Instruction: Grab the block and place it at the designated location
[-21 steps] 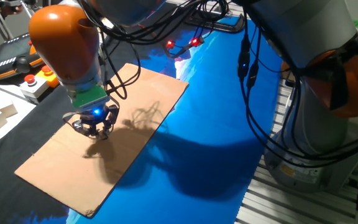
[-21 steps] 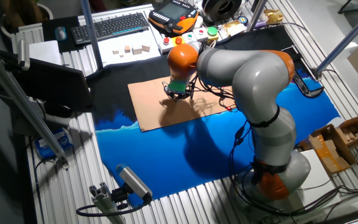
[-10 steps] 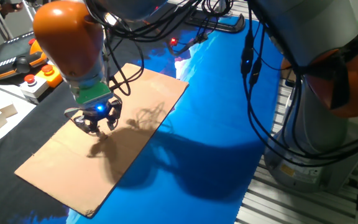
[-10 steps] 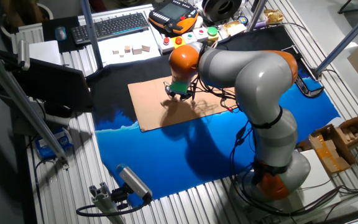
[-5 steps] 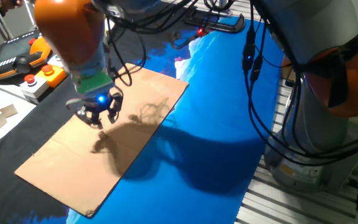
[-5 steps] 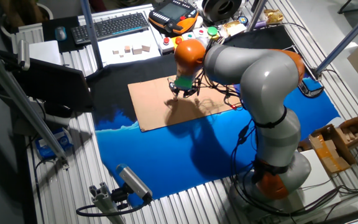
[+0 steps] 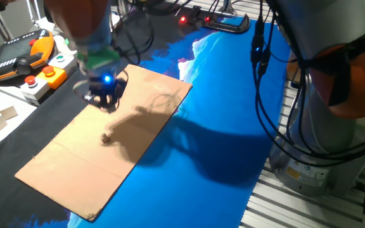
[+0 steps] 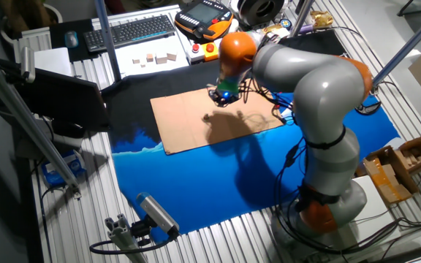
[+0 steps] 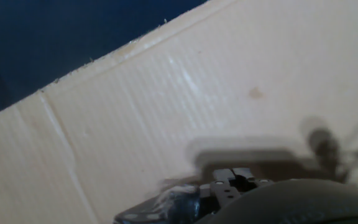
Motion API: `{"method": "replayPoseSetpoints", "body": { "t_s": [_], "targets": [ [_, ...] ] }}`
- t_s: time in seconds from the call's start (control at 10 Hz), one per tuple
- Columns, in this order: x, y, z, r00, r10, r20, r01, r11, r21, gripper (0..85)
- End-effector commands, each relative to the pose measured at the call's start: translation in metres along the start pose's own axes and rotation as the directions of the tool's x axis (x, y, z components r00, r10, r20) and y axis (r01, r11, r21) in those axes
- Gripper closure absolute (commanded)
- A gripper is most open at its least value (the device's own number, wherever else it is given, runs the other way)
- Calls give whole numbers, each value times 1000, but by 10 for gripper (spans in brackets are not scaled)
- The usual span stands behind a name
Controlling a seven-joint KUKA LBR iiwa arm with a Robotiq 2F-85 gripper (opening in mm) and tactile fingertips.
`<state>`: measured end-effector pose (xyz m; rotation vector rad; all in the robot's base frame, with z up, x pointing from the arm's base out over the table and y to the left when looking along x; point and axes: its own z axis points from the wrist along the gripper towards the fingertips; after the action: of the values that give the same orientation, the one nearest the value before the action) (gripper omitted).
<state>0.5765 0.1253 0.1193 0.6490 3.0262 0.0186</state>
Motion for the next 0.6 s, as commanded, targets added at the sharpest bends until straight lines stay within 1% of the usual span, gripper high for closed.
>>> {"method": "replayPoseSetpoints", "body": {
  "t_s": [0.0, 0.3, 0.4, 0.5],
  "targets": [
    [0, -2, -7, 1000, -14, 8, 14, 1000, 7, 843],
    [-2, -9, -37, 998, -61, 15, 60, 998, 21, 843],
    [0, -8, -48, 997, -74, 17, 73, 997, 33, 843],
    [4, -5, -54, 997, -77, 14, 76, 996, 39, 843]
  ]
}}
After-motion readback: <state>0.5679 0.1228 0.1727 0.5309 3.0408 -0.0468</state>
